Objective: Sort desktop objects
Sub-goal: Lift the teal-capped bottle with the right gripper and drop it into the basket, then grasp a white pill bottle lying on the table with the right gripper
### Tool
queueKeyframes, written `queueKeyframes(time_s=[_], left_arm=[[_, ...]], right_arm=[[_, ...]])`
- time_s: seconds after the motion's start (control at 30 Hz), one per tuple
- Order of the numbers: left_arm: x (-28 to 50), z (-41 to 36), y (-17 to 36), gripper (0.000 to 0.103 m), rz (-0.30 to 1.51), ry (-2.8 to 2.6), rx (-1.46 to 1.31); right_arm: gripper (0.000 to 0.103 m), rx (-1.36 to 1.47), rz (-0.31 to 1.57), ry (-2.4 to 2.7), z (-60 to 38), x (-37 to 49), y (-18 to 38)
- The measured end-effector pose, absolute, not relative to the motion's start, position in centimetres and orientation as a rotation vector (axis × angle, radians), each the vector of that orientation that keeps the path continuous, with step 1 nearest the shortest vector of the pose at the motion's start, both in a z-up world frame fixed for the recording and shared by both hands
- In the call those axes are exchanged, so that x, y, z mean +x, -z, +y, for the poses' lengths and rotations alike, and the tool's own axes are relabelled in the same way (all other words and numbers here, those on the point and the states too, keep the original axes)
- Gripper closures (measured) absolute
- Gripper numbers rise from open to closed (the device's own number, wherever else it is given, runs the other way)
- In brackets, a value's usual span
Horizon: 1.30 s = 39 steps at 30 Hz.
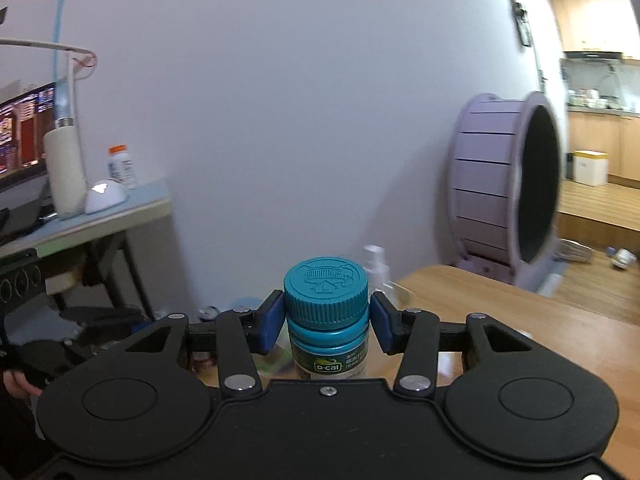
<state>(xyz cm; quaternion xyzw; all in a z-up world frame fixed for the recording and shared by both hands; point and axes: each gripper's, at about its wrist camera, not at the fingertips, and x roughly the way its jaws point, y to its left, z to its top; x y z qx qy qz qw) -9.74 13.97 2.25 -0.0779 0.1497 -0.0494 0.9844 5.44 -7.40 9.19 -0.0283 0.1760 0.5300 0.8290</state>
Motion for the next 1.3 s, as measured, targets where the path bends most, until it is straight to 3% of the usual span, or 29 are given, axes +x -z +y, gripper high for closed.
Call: queueKeyframes(time_s=[0.63,0.77,0.97,1.13,1.3], left_arm=[[-9.9,15.0,-2.3,0.032,0.328,0.096,-0.180],[-10.1,15.1,-2.3,0.030,0.313,0.107,-0.184],[-9.9,15.1,-2.1,0.030,0.323,0.111,-0.183],[-9.7,14.8,-1.9,0.029,0.329,0.111,-0.178],[-9.1,14.2,-1.8,0.029,0.335,0.124,-0.174]], right_arm=[[0.056,-0.179,0.475,-1.197,-0.5,5.8,-4.9],[0.042,-0.138,0.412,-1.173,-2.5,5.4,-5.8],[0.042,-0.125,0.375,-1.111,-6.7,5.5,-7.6],[0.030,-0.137,0.392,-1.030,-9.7,6.1,-7.1],[0.030,-0.148,0.448,-0.943,-11.6,8.1,-5.2]])
